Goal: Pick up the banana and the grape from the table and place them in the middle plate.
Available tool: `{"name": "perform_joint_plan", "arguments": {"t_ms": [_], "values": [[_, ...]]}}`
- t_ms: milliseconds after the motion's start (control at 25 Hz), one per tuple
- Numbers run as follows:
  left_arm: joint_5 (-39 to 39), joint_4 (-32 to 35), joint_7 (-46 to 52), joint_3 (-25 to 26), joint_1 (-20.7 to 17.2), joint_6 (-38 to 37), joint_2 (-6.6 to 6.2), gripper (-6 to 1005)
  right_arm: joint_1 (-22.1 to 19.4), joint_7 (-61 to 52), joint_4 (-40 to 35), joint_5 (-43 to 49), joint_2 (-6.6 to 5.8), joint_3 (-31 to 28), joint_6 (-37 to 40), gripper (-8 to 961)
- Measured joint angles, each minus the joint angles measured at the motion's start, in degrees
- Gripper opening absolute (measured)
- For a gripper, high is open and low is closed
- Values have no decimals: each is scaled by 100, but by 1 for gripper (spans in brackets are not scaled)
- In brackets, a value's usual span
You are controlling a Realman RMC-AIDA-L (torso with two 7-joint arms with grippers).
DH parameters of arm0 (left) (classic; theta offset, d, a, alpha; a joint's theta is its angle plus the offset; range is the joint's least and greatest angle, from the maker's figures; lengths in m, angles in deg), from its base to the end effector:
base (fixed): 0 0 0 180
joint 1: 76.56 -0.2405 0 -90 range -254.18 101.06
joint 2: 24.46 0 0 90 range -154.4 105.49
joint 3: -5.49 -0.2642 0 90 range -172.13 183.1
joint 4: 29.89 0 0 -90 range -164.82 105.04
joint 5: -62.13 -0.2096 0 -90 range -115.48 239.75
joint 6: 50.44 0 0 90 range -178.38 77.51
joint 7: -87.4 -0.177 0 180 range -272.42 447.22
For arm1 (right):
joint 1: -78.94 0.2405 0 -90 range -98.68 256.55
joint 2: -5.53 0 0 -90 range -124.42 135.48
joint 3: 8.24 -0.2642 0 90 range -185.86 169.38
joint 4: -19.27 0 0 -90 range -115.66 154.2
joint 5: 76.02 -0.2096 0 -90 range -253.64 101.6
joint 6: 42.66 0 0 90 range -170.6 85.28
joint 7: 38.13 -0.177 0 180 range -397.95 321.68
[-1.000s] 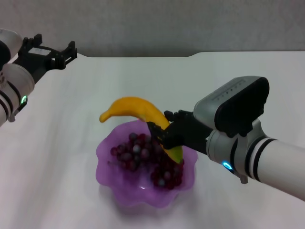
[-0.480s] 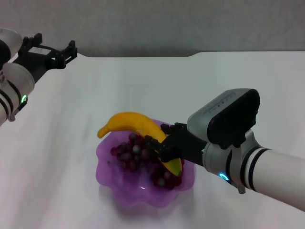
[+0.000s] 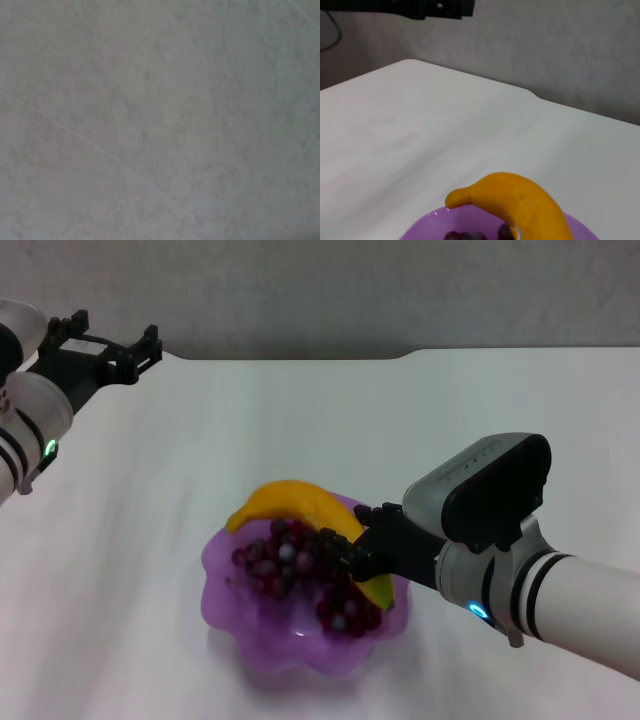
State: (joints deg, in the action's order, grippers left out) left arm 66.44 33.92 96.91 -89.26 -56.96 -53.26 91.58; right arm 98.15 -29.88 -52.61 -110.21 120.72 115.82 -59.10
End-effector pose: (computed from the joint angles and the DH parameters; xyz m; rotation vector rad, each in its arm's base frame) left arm -0.2324 0.4537 0.0276 -1.7438 -0.5729 -0.4503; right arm 0.1830 0.3521 -0.1362 -2.3549 0.7114 0.2537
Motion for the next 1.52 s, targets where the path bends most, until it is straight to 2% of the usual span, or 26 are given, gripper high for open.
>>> {"name": "perform_joint_plan", "arguments": {"t_ms": [240,480,680,960,1520], "values": [[0,0,-2,0,3,2,6,884,141,-127,220,-8,9,-18,50,615],[0,0,-2,0,-8,2,7,885,126,-154,164,13,3,-28,212,842],[0,0,-2,0,-24,-3,7,885,94,-132,61,123,-5,-163,396,864],[32,-4,1,-1,-104,-154,16,885,-119,-114,226,442,-6,-475,1166,891],[44,-88,51,0,-161,-324,17,885,-511,-110,318,518,-5,-1654,1718,892]]}}
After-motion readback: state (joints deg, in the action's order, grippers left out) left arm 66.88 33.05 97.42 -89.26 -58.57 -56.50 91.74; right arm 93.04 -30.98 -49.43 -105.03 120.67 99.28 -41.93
